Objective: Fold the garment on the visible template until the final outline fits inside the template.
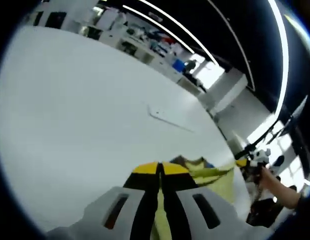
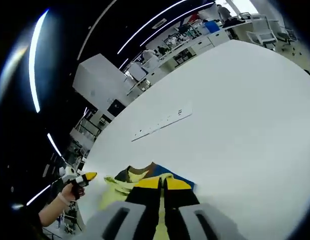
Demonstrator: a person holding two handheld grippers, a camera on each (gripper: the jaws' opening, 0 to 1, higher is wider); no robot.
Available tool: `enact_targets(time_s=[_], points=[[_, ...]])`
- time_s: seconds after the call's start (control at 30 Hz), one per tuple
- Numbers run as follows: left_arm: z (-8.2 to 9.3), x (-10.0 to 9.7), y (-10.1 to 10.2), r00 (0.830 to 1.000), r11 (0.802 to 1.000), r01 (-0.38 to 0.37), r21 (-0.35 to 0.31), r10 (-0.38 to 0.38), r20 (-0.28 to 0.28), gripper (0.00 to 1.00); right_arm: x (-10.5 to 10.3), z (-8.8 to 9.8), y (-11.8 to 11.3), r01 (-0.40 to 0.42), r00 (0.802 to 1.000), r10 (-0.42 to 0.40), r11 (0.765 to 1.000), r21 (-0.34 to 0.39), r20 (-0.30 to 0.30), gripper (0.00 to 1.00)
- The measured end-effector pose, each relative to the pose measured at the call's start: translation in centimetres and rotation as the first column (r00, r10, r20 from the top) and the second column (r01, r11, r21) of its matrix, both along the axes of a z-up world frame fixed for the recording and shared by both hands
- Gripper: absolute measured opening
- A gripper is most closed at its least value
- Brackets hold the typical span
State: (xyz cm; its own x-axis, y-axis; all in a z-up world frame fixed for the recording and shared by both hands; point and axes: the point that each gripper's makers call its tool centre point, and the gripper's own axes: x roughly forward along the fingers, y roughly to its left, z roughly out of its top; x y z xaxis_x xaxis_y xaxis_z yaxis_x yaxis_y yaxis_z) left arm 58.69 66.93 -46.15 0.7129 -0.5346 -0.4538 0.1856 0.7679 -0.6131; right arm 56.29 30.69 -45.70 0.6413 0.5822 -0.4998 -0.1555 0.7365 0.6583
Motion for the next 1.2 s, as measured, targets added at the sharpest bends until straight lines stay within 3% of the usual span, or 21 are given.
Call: enact_targets(time_s=[0.1,0.3,0.53,0.87,1.2], points=[[-1.0,-0.1,0.0,1.0,0.999,0.019,0.037,-0.019,-0.011,0.0,0.2,-0.9,0.0,0.0,1.0,0.0,1.0,-0.014,-0.013,0.0],[-2.5,-0.1,0.0,0.999,0.999,0.018,0.04,-0.017,-0.036,0.0,0.7,-2.1,-0.3,0.01,0.999,-0.011,1.0,-0.022,-0.039,0.0],[-2.7,-0.1,-0.3,0.999,0.999,0.025,0.04,-0.023,-0.037,0.0,0.8,-4.6,-0.9,0.011,0.996,-0.016,0.998,-0.062,-0.083,0.0],[-2.8,-0.4,0.1,0.999,0.997,0.035,0.064,-0.033,-0.032,0.0,0.7,-6.5,-0.7,0.008,0.993,-0.019,0.996,-0.092,-0.117,0.0],[-2.7,-1.2,0.4,0.997,0.992,0.072,0.105,-0.071,-0.011,0.0,0.3,-5.7,-0.7,-0.053,0.999,0.051,0.987,-0.152,-0.021,0.01]])
